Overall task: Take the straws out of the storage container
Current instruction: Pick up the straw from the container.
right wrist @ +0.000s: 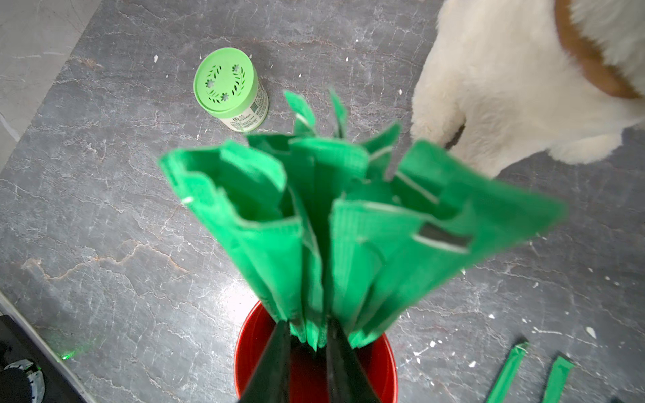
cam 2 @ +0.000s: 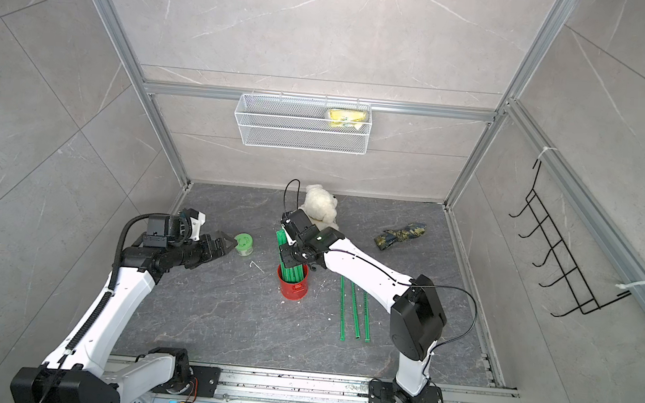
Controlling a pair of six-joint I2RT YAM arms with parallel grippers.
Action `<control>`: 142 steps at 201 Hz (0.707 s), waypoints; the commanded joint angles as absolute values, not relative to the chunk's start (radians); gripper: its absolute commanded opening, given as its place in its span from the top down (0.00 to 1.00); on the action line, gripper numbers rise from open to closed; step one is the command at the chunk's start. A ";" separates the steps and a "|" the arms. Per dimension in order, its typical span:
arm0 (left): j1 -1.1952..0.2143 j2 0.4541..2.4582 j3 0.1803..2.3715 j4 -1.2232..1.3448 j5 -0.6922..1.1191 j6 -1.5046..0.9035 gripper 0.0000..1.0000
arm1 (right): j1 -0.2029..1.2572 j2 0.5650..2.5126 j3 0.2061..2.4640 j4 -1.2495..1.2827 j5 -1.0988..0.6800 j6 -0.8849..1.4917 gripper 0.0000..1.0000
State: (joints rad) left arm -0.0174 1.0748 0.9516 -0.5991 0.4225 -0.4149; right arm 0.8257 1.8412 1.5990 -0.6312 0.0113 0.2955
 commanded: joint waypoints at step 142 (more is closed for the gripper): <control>-0.018 1.074 0.995 -0.603 0.440 -0.388 0.00 | 0.830 1.881 1.641 -0.644 -0.006 0.294 0.82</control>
State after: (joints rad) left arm -0.0174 1.0748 0.9516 -0.5991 0.4225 -0.4149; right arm 0.8257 1.8629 1.6123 -0.6323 0.0036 0.2955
